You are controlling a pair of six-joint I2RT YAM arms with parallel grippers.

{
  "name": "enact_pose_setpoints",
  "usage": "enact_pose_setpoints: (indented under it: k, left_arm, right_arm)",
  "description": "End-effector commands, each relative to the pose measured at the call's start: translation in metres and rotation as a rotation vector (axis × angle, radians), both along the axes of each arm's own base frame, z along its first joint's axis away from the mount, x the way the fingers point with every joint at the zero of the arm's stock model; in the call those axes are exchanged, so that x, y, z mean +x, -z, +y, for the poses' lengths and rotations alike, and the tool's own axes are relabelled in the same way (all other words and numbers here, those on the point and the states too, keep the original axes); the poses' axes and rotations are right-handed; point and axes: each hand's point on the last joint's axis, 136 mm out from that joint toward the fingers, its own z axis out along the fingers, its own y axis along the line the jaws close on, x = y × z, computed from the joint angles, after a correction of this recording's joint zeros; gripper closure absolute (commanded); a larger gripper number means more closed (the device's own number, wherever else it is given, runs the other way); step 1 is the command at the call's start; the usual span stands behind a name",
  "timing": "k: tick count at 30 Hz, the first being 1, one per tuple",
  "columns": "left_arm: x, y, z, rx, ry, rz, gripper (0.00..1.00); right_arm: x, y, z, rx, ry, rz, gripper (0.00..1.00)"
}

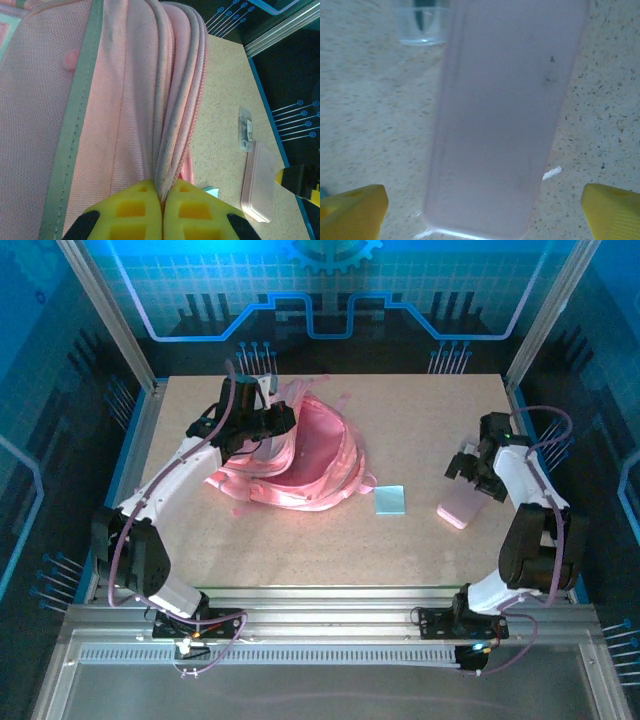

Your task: Pack the student bag

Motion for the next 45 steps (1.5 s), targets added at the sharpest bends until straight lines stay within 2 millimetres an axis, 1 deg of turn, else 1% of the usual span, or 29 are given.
enact_pose_setpoints:
  k: [1, 3, 8, 13, 16, 18, 20, 22, 24, 27, 30, 33, 36, 39, 41, 43, 45]
  left_arm:
    - [-0.003, -0.059, -0.005, -0.084, 0.029, -0.168, 1.00]
    - [-0.005, -0.058, -0.003, -0.076, 0.026, -0.167, 1.00]
    - [-0.008, -0.058, 0.000, -0.071, 0.013, -0.171, 1.00]
    - [-0.009, -0.060, 0.002, -0.068, 0.005, -0.175, 1.00]
    - [-0.009, -0.060, 0.002, -0.072, 0.004, -0.173, 1.00]
    - [-0.010, -0.061, 0.002, -0.073, 0.005, -0.176, 1.00]
    - [-0.009, -0.062, 0.003, -0.072, 0.002, -0.178, 1.00]
    - [-0.009, -0.062, 0.002, -0.077, 0.001, -0.182, 1.00]
    - [-0.008, -0.061, 0.001, -0.083, 0.005, -0.180, 1.00]
    - [-0.009, -0.061, 0.000, -0.088, 0.009, -0.175, 1.00]
    - [-0.011, -0.062, 0.002, -0.075, 0.006, -0.179, 1.00]
    - [-0.012, -0.064, 0.005, -0.065, -0.003, -0.191, 1.00]
    - [-0.012, -0.063, 0.007, -0.051, -0.009, -0.195, 1.00]
    - [-0.010, -0.064, 0.009, -0.041, -0.013, -0.205, 1.00]
    - [-0.008, -0.064, 0.010, -0.038, -0.015, -0.211, 1.00]
    - [-0.006, -0.065, 0.012, -0.039, -0.019, -0.219, 1.00]
    - [-0.002, -0.062, 0.015, -0.039, -0.026, -0.219, 1.00]
  right_arm:
    - [0.008, 0.024, -0.002, 0.042, 0.045, -0.003, 0.00]
    - [0.015, 0.035, 0.004, 0.093, 0.044, -0.018, 0.00]
    - [0.014, 0.062, 0.001, 0.099, 0.094, 0.055, 0.00]
    - [0.014, 0.076, 0.001, 0.107, 0.110, 0.068, 0.00]
    - [0.013, 0.078, 0.003, 0.111, 0.107, 0.085, 0.00]
    - [0.009, 0.072, 0.004, 0.093, 0.095, 0.089, 0.00]
    - [0.006, 0.065, -0.001, 0.048, 0.086, 0.090, 0.00]
    - [0.004, 0.062, -0.003, 0.044, 0.083, 0.092, 0.00]
    - [0.004, 0.066, -0.004, 0.051, 0.087, 0.099, 0.00]
    - [0.002, 0.079, -0.001, 0.085, 0.094, 0.132, 0.00]
    - [0.003, 0.081, -0.001, 0.065, 0.089, 0.134, 0.01]
    - [0.006, 0.080, 0.002, 0.084, 0.083, 0.123, 0.07]
    - [0.010, 0.071, 0.008, 0.120, 0.071, 0.084, 0.20]
    - [0.014, 0.049, 0.017, 0.148, 0.043, 0.023, 0.28]
    - [0.017, 0.030, 0.027, 0.181, 0.010, -0.028, 0.32]
    - [0.018, 0.010, 0.043, 0.220, -0.033, -0.075, 0.33]
    - [0.020, -0.008, 0.067, 0.275, -0.089, -0.117, 0.33]
